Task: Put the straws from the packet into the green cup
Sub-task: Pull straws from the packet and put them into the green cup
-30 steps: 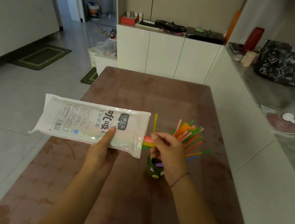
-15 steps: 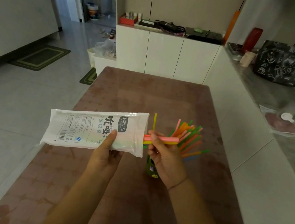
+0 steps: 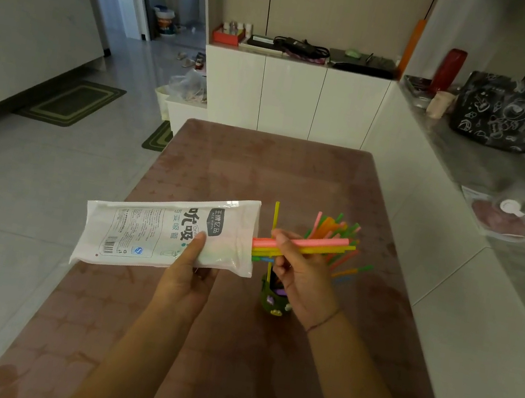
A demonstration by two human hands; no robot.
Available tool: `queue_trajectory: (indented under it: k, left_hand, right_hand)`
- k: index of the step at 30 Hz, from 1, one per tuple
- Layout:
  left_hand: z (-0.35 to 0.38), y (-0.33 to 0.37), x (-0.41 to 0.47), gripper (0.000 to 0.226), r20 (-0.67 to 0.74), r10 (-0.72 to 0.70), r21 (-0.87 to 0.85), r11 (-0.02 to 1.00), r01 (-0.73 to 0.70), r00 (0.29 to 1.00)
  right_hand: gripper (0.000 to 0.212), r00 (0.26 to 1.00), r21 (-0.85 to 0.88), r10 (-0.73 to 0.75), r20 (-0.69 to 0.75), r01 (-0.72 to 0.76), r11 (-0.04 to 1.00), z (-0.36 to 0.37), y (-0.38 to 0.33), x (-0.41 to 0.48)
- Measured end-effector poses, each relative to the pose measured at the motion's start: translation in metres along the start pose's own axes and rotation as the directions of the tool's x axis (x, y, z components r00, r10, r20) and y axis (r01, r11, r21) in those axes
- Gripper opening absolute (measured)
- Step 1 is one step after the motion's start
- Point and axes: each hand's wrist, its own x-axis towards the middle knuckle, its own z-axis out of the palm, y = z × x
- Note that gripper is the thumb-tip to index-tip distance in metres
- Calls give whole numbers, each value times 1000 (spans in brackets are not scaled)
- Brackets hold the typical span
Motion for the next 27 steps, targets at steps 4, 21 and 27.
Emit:
queue_trajectory:
  k: [4, 21, 27]
  left_hand:
    - [-1, 2, 2, 34, 1, -12, 1, 1000, 12, 1000]
    - [-7, 3, 5, 30, 58, -81, 32, 996, 79, 995]
    - [-15, 10, 9, 28, -11, -43, 5, 999, 43, 999]
  right_hand:
    - [10, 998, -61, -50, -32, 48, 997, -6, -4, 2]
    - [21, 981, -196, -196, -11, 190, 962, -32, -25, 16]
    - [17, 984, -174, -172, -44, 162, 971, -40, -33, 14]
